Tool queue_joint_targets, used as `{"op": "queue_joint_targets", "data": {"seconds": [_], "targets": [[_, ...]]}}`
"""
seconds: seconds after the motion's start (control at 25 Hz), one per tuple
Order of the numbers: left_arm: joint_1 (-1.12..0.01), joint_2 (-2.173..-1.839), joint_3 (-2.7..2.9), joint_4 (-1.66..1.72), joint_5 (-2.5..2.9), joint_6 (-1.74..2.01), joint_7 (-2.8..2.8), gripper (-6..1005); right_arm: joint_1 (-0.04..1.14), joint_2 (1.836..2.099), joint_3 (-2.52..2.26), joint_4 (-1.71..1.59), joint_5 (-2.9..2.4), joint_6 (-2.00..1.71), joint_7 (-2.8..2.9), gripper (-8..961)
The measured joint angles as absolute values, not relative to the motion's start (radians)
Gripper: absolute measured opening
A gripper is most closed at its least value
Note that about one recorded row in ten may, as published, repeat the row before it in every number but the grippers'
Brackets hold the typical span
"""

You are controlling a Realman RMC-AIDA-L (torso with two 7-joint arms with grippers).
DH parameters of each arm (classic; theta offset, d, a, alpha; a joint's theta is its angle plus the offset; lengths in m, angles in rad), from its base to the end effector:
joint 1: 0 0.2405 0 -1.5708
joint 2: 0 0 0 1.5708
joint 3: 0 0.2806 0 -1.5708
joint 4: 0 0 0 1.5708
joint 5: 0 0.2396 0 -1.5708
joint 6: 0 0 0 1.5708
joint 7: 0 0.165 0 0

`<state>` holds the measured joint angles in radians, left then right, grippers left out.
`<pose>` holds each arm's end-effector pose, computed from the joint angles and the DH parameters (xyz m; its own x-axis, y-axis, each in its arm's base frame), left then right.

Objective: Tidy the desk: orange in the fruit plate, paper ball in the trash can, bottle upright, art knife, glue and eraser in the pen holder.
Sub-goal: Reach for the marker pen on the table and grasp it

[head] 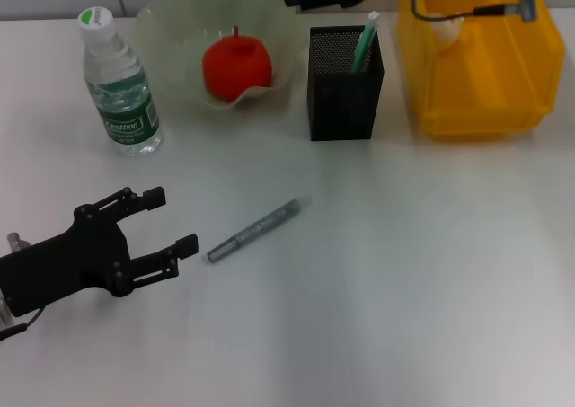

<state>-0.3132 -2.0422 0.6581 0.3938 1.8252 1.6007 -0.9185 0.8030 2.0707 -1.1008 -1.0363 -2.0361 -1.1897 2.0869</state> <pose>-0.3619 0.2832 -0.0431 0.7453 0.2200 0.6294 0.4724 -0.8403 -0.2658 0.1054 0.4860 -0.0139 0.8578 -0.3271 -0.3965 -0.4569 -0.8387 -0.2965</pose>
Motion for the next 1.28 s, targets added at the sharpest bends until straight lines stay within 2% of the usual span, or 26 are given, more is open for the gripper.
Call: {"op": "queue_joint_targets", "data": {"seconds": [0.16,0.4,0.6,0.76,0.92,0.96,1.28], "targets": [[-0.324,-2.041,0.658,0.397,1.826,1.606,-0.926,818,0.68,2.062,-1.067,-0.949,-1.756,-1.34,1.794,644],[-0.349,-2.04,0.663,0.4,1.831,1.604,-0.963,815,0.585,2.045,-0.989,-0.792,-1.699,-1.482,1.64,647],[-0.372,-2.041,0.666,0.414,1.836,1.606,-1.004,813,0.483,2.048,-0.988,-0.769,-1.719,-1.522,1.461,726],[-0.372,-2.041,0.666,0.414,1.836,1.606,-1.004,812,0.448,2.049,-0.99,-0.721,-1.766,-1.528,1.34,789],[-0.38,-2.043,0.669,0.433,1.842,1.61,-1.033,810,0.423,2.051,-0.988,-0.703,-1.8,-1.516,1.283,813],[-0.402,-2.052,0.749,0.569,1.847,1.608,-1.2,810,0.411,2.053,-0.988,-0.7,-1.814,-1.503,1.262,819],[-0.41,-2.052,0.885,0.839,1.861,1.595,-1.455,806,0.396,2.052,-0.985,-0.676,-1.821,-1.444,1.211,818]]}}
